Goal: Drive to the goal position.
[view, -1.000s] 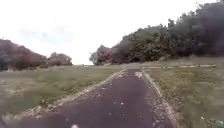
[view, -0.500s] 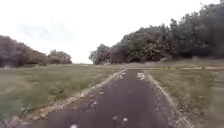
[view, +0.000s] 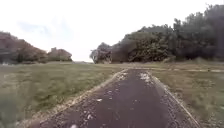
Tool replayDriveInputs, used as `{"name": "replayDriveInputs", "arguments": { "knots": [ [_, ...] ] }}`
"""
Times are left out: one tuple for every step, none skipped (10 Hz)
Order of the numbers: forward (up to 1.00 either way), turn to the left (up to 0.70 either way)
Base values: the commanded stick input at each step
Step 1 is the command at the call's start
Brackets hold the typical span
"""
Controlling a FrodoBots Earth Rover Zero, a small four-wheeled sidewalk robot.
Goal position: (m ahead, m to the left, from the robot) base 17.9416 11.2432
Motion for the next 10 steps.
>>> {"name": "replayDriveInputs", "arguments": {
  "knots": [
    [1.00,-0.05],
    [1.00,-0.01],
    [1.00,0.00],
    [1.00,0.00],
    [1.00,0.00],
    [1.00,0.00],
    [1.00,0.00],
    [1.00,0.00],
    [1.00,0.00],
    [1.00,0.00]
  ]
}}
